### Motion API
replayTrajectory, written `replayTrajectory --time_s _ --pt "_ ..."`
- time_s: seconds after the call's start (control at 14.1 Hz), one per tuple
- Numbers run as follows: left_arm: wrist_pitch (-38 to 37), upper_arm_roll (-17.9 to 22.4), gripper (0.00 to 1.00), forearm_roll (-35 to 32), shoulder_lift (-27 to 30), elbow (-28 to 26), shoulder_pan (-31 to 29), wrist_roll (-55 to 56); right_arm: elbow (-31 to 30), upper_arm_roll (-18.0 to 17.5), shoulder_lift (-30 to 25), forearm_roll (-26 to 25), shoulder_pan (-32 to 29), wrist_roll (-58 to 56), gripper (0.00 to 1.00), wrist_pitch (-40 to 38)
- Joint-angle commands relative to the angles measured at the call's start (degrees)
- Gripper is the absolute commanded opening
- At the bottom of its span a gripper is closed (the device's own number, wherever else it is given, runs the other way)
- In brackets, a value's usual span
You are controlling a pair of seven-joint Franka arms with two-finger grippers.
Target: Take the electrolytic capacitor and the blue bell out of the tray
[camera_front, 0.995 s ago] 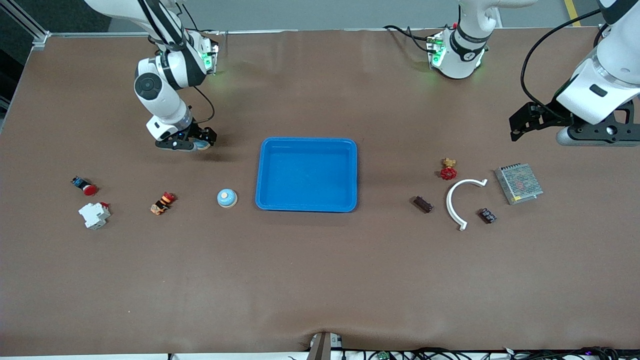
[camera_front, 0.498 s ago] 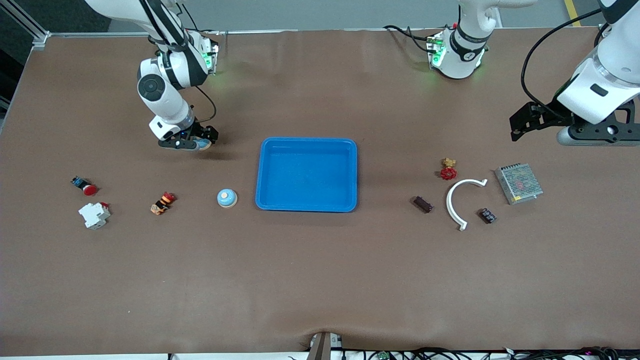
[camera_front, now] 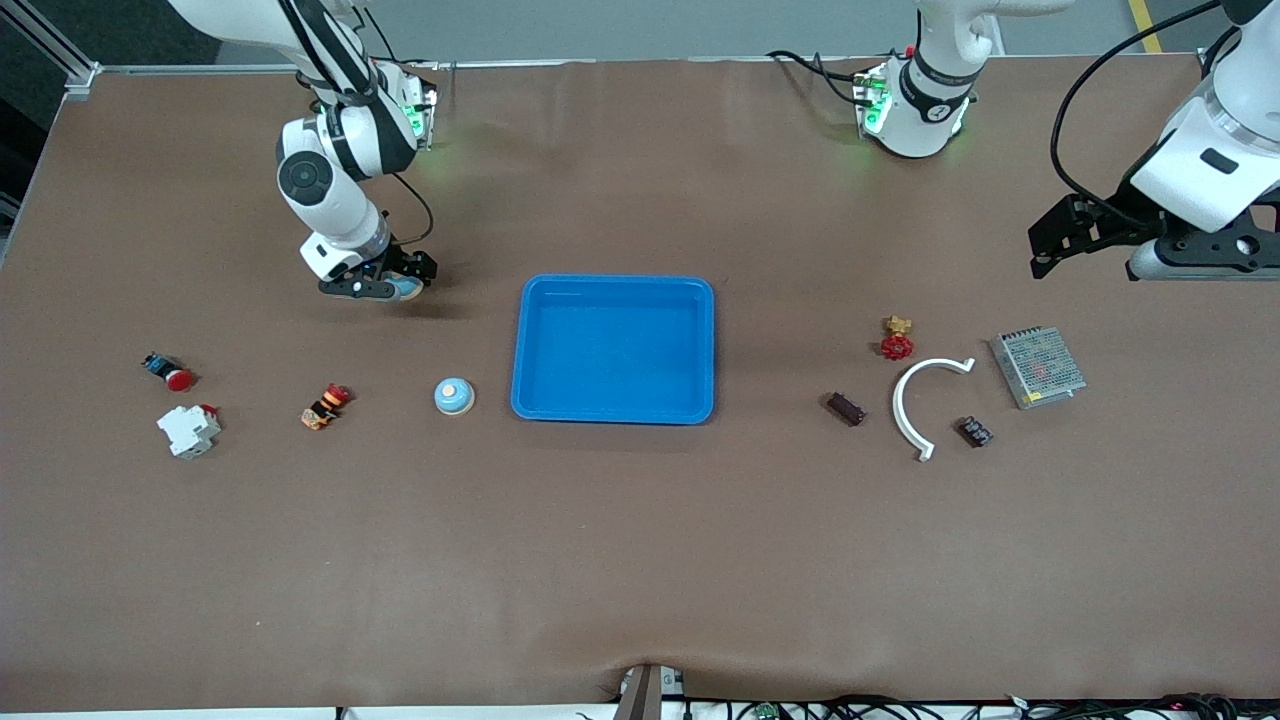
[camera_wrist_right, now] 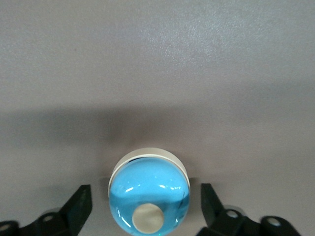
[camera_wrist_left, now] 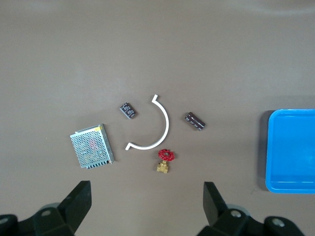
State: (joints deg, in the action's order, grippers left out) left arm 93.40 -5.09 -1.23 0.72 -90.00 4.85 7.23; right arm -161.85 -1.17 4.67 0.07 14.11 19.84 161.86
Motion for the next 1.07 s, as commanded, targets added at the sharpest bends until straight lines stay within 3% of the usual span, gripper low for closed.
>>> replayTrajectory --time_s 0.0,0.07,0.5,1.0 --pt "-0.7 -0.2 1.0 0.3 0.4 0.2 -0.3 -0.1 -2.9 -0.1 -1.6 0.2 0.2 0.9 0.08 1.9" --pt "-0.8 -0.2 1.0 0.3 0.6 0.2 -0.2 -0.2 -2.9 -0.1 -1.7 0.2 0.2 1.9 0.0 1.8" --pt "-1.0 -0.3 1.0 0.2 0.6 0.6 0.1 0.4 0.5 -0.1 -1.8 0.2 0.3 2.8 0.0 0.6" --pt "-0.4 -0.3 1.0 0.6 0.3 0.5 0.1 0.6 18.0 0.0 -0.5 0.1 -1.0 3.1 0.0 -20.2"
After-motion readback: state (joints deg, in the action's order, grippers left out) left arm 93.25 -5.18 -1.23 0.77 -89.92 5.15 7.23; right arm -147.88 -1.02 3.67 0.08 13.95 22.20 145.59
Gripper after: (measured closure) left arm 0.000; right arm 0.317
